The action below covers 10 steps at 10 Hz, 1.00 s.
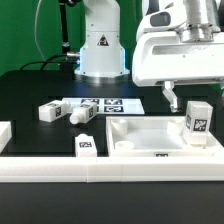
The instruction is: Assemble one leg
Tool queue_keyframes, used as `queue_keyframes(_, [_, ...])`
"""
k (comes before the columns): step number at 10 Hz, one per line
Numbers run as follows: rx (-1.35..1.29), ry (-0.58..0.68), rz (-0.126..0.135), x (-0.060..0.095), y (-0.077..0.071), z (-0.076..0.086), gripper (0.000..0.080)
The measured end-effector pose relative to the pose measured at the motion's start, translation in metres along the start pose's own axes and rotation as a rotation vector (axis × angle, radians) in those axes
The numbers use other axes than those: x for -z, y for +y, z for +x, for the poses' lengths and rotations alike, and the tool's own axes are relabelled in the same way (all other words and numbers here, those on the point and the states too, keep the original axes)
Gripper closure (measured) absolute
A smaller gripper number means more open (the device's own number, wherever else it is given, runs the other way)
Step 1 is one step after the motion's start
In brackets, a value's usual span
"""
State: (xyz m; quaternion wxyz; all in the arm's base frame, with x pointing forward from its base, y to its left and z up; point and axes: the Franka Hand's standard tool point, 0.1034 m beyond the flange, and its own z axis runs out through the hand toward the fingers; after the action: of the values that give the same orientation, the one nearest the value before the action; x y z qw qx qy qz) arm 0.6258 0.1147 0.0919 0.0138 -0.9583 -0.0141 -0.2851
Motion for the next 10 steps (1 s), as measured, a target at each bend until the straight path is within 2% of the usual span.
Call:
queue_keyframes(1, [0.013,0.0,0.0,0.004,0.002,0.004,0.0166])
queue_keyframes(3, [0.018,-0.024,0.004,0.014,0.004,0.013,0.0153])
queue_keyframes(5, [0.018,-0.064,0.006,0.011,0.003,0.007,0.0151])
queue_keyframes(8, [0.011,-0.248,0.019,0.009,0.0,0.003,0.0151])
queue_keyframes(10, [0.001,-0.405,0.014,0.006,0.008,-0.003,0.0151])
